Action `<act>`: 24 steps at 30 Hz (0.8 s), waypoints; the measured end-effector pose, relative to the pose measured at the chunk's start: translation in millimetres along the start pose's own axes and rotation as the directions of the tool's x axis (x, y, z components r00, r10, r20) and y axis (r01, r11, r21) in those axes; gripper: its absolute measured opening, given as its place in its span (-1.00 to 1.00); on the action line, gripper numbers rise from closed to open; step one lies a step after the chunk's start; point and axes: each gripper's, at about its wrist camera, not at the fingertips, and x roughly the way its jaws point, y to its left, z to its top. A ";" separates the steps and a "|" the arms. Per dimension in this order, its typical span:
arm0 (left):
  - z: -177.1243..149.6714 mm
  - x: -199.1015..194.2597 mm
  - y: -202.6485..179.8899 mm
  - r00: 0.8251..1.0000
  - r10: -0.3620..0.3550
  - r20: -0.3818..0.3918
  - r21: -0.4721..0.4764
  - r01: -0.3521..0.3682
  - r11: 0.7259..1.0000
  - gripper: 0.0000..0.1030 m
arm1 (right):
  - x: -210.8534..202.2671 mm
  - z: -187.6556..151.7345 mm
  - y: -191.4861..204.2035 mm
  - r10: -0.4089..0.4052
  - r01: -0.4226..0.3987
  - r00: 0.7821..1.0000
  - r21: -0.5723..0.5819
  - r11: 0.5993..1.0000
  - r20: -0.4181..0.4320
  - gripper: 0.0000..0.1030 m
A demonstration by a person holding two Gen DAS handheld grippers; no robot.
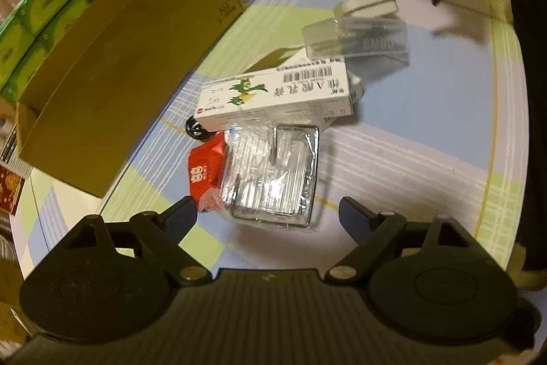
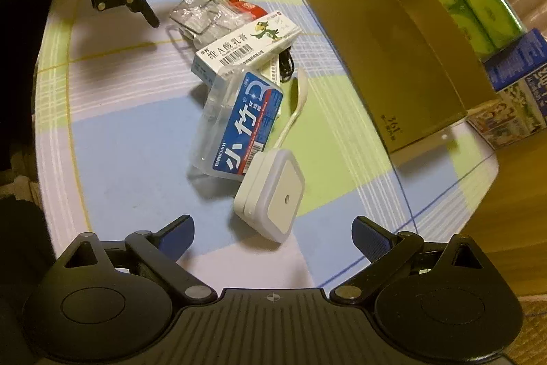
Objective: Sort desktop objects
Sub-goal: 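Grasp the white plug adapter with the right tool while the left tool approaches the plastic rack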
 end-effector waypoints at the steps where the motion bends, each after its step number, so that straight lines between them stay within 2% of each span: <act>1: -0.2 2.1 -0.7 1.000 -0.003 -0.001 0.009 0.003 1.000 0.69 | 3.1 0.4 -0.2 0.004 -0.004 1.000 -0.008 1.000 -0.001 0.87; 4: -0.6 7.9 -0.7 1.000 -0.006 -0.004 0.026 0.006 1.000 0.67 | 9.6 2.6 1.5 0.008 -0.009 1.000 -0.033 0.999 -0.012 0.83; 6: -0.4 11.6 0.8 1.000 -0.012 -0.003 0.020 0.012 1.000 0.59 | 15.2 3.6 -0.1 0.019 -0.019 1.000 -0.035 0.999 -0.018 0.79; 11: -0.7 16.7 2.7 1.000 -0.014 0.008 0.008 0.014 1.000 0.48 | 23.0 3.3 -3.6 0.036 -0.036 0.999 0.007 0.999 -0.016 0.71; 18: -2.1 19.7 2.9 1.000 -0.006 0.001 0.031 0.006 1.000 0.02 | 30.2 4.7 -5.9 0.051 -0.050 0.999 0.031 0.998 -0.008 0.59; 24: -1.1 18.3 2.1 1.000 -0.012 -0.018 -0.004 0.012 1.000 -0.03 | 33.9 8.7 -11.0 0.074 -0.074 0.997 0.070 0.995 0.004 0.46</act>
